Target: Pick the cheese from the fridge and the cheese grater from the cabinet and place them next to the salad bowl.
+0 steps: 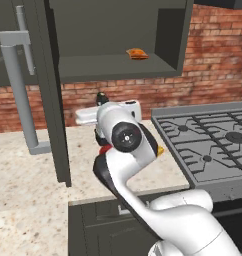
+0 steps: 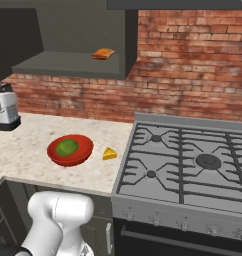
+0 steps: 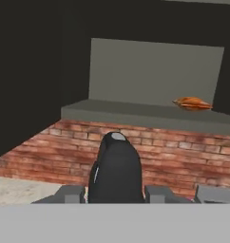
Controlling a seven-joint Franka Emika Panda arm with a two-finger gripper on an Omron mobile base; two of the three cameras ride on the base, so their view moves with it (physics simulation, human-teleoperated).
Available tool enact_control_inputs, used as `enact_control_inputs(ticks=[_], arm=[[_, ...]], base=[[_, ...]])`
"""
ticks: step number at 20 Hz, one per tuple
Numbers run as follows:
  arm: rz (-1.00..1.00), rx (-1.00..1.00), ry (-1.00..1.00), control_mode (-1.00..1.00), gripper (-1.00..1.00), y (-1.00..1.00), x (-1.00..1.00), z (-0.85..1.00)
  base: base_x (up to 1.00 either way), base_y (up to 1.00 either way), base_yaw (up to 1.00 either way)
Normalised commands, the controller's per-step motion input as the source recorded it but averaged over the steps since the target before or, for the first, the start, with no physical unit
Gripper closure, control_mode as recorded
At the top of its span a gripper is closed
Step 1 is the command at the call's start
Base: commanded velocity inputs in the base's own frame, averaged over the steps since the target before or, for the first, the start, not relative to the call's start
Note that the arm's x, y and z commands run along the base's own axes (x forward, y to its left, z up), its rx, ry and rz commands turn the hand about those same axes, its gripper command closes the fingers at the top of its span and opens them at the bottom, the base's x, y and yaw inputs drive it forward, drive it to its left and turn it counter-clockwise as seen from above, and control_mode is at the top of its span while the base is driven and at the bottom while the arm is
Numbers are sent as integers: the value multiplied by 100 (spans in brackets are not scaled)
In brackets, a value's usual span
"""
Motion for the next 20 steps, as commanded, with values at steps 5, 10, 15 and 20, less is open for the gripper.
enact_control_inputs(ticks=[5,10,15,20], arm=[[8,-1,0,-100,100,0,0,-51],[5,-3,0,-100,100,8,3,-47],[1,0,0,-100,100,16,18,-36],[0,0,0,-100,100,6,25,-9]], base=[[0,0,0],[0,0,0],[0,0,0],[0,0,0]])
